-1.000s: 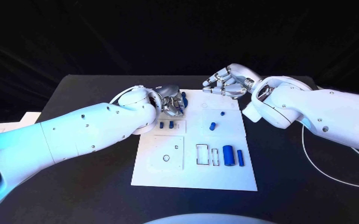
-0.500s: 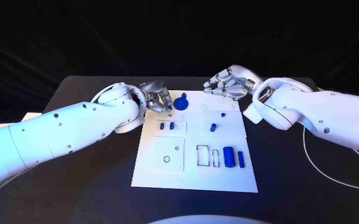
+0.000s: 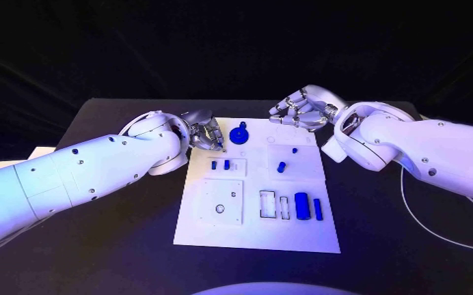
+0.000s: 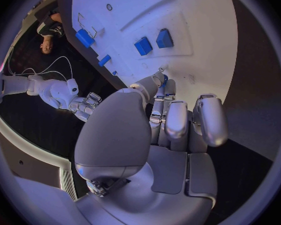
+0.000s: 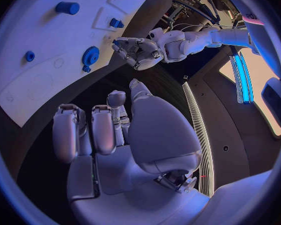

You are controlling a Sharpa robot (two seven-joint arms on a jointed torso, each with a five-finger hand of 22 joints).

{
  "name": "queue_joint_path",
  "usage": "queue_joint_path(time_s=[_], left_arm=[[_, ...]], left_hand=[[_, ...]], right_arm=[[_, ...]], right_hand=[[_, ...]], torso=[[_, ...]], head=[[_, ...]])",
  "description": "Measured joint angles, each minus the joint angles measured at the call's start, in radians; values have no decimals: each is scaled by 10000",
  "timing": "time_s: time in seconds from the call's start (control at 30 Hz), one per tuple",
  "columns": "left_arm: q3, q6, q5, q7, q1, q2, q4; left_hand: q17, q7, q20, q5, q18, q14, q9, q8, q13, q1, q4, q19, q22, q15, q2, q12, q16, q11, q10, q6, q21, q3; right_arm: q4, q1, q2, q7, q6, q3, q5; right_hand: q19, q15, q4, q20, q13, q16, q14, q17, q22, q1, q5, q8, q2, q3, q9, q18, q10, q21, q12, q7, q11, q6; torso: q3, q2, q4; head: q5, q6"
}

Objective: Assemble the parts on the task board

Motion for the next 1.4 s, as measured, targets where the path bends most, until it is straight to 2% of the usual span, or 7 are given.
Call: queue_joint_path(time_s=[0.4, 0.73, 1.4], left_arm=[[-38, 109, -1, 43, -24, 150, -106], [-57, 114, -50, 23, -85, 361, -254], [-55, 447, -250, -194, -61, 502, -461]], left_hand=[[-19, 0, 0, 0, 2, 0, -3, -1, -2, -1, 0, 0, -1, 0, 1, 0, 0, 1, -1, -1, 0, -1], [-39, 0, 0, -19, 5, 0, -12, -18, 16, -41, 0, 0, -2, 0, 41, -17, 0, 3, -3, -1, 0, -1], [-98, 34, 1, -19, 5, 0, -13, -30, 25, -83, 0, -1, -3, 0, -3, -61, 0, 39, 35, 32, 0, -1]], right_arm=[[-4, 0, 18, 4, 0, 0, 0], [-4, 0, 28, 8, 1, 0, 2], [4, 0, 17, 13, 1, 0, 4]], right_hand=[[0, 0, 0, 0, -1, 0, 0, 0, 0, 0, 0, 0, 0, 0, 0, 1, 0, 0, 0, 0, 0, 0], [0, 0, 0, 0, -2, 0, 0, 0, 0, 0, 0, 0, 0, 0, 0, 1, 0, 0, 0, 0, 0, 0], [0, 0, 0, 0, -4, 0, 0, 0, 0, 0, 0, 0, 0, 0, 0, 0, 0, 0, 0, 0, 1, 0]], torso=[[15, -4, 13], [14, -7, -6], [18, -11, 7]], head=[[-18, -57], [-9, -52], [-38, -105]])
